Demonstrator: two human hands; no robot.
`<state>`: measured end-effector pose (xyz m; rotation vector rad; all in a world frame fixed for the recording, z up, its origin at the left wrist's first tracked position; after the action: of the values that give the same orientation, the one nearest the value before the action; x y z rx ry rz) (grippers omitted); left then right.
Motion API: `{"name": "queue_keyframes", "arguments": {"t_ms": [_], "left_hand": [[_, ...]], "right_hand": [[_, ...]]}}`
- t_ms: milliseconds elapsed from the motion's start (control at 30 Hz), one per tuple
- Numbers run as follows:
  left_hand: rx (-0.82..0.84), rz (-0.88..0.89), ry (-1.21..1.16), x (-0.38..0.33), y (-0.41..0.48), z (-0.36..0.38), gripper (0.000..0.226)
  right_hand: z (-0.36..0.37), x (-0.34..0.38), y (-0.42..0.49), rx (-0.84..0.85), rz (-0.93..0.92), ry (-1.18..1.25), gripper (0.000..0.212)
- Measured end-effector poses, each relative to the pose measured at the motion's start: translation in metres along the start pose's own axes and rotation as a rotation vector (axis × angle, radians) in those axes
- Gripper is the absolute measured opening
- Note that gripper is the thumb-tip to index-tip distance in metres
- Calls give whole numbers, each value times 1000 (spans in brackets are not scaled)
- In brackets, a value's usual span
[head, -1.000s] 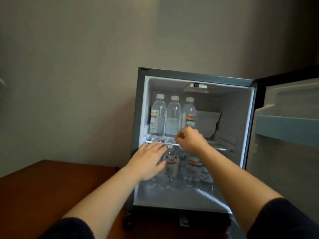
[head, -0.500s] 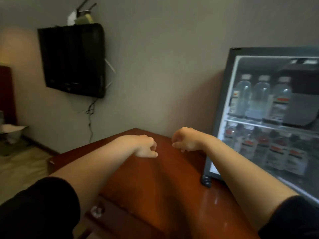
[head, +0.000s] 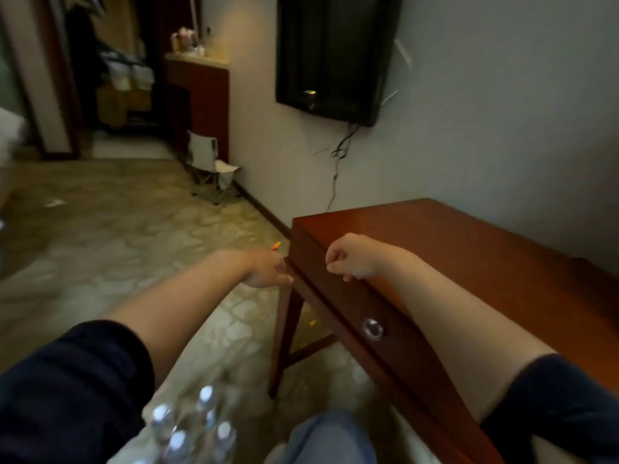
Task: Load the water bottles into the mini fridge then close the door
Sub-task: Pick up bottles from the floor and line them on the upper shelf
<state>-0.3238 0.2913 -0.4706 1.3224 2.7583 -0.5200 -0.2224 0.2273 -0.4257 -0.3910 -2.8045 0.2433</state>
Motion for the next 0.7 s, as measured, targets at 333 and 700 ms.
{"name": "queue_keyframes", "arguments": {"t_ms": [333, 700], "left_hand": [[225, -320, -271, 171, -26, 149, 51], [301, -492, -540, 241, -7, 335, 43]], "right_hand": [[195, 92, 108, 298, -139, 133, 20], [390, 76, 152, 564, -89, 308, 6]]}}
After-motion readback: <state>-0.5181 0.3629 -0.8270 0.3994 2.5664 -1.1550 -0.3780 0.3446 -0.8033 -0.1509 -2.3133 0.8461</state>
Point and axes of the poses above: each hand's wrist, its own y-axis towards the middle knuckle, its own z-axis out of the palm, x = y × z, the point moved 10 cm from there along y, towards the middle knuckle, and after that the axes turned 1 degree about -y, right-handed, at the moved point
